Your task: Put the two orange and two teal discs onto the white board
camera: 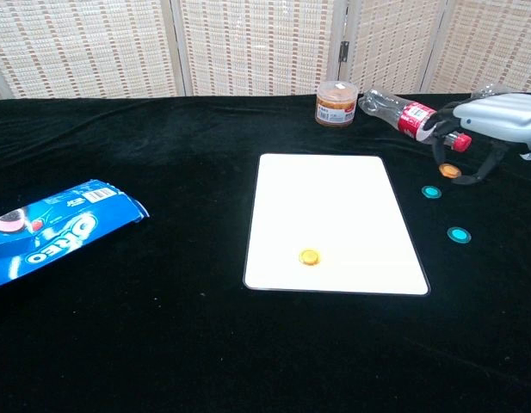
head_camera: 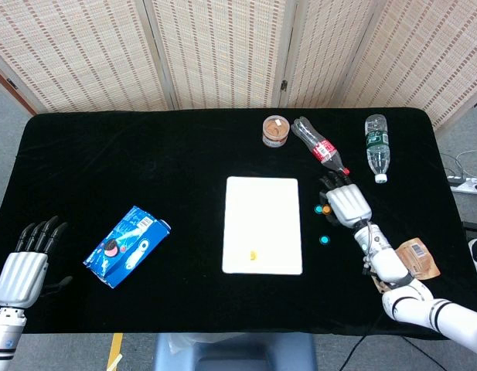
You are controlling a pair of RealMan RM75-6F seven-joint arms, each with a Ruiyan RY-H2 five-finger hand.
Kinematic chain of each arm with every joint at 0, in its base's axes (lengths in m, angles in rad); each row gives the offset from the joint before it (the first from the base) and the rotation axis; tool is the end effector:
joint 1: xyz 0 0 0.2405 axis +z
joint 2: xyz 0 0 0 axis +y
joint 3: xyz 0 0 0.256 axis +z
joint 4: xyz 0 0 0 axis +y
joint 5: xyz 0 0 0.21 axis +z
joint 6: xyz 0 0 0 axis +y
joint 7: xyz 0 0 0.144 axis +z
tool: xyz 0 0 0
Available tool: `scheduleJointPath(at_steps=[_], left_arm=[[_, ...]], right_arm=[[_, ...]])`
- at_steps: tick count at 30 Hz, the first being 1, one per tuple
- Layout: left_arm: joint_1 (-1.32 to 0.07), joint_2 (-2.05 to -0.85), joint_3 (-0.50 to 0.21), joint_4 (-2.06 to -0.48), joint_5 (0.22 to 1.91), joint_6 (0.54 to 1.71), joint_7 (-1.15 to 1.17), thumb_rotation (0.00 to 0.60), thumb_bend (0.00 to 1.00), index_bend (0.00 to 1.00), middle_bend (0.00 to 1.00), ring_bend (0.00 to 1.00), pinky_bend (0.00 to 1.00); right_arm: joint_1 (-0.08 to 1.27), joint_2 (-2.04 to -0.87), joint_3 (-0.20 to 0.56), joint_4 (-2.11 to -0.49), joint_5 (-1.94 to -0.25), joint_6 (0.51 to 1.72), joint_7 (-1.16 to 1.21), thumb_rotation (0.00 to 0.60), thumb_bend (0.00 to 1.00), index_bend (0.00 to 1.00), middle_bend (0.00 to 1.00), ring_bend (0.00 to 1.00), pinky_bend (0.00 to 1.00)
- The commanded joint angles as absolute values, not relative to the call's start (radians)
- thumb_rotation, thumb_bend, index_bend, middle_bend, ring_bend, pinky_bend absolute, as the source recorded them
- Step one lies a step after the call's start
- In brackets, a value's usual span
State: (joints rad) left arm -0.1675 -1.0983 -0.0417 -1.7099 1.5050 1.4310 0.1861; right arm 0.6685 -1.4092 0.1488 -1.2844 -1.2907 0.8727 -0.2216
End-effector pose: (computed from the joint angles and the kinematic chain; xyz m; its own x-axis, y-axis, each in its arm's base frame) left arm -0.2797 0.2012 0.1481 0.4980 0.0248 0.8668 0.8636 -0.1047 -0.4931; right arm -0.2295 -0.3680 0.0408 0.6340 -0.2018 0.7465 -0.7589 -0.3480 0.5504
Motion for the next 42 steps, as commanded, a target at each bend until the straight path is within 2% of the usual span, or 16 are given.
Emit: scheduleJointPath(at_steps=[1, 8, 19, 42], left_arm=[[-0.166, -1.096, -0.042, -1.713, 1.504, 1.434, 0.187, 0.600, 0.16, 0.00, 0.00, 0.03, 0.00], [-0.164, -1.094, -0.041, -1.715, 1.504, 1.434, 0.192, 0.600, 0.16, 0.00, 0.00, 0.03, 0.00], [-0.159, -1.095, -0.037, -1.702, 1.505, 1.437, 0.173, 0.600, 0.16, 0.00, 0.00, 0.03, 0.00], [-0.157, -1.104, -0.031, -1.683, 1.502, 1.427, 0.152, 0.600, 0.16, 0.00, 0.00, 0.03, 0.00]], right_arm=[[0.672, -1.357, 0.100, -1.431, -1.420, 0.942, -0.251, 0.600, 0.40, 0.57, 0.17, 0.01, 0.00], [0.710, -1.402, 0.065, -1.483, -1.502, 0.924, -0.308, 0.600, 0.39, 0.57, 0.17, 0.01, 0.00], [0.752, -1.502, 0.048, -1.445, -1.506, 0.873, -0.383, 0.600, 0.40, 0.57, 0.17, 0.01, 0.00], [0.766, -1.570, 0.036, -1.394, -1.487, 0.867, -0.430, 0.600, 0.39, 0.51, 0.15, 0.01, 0.00]])
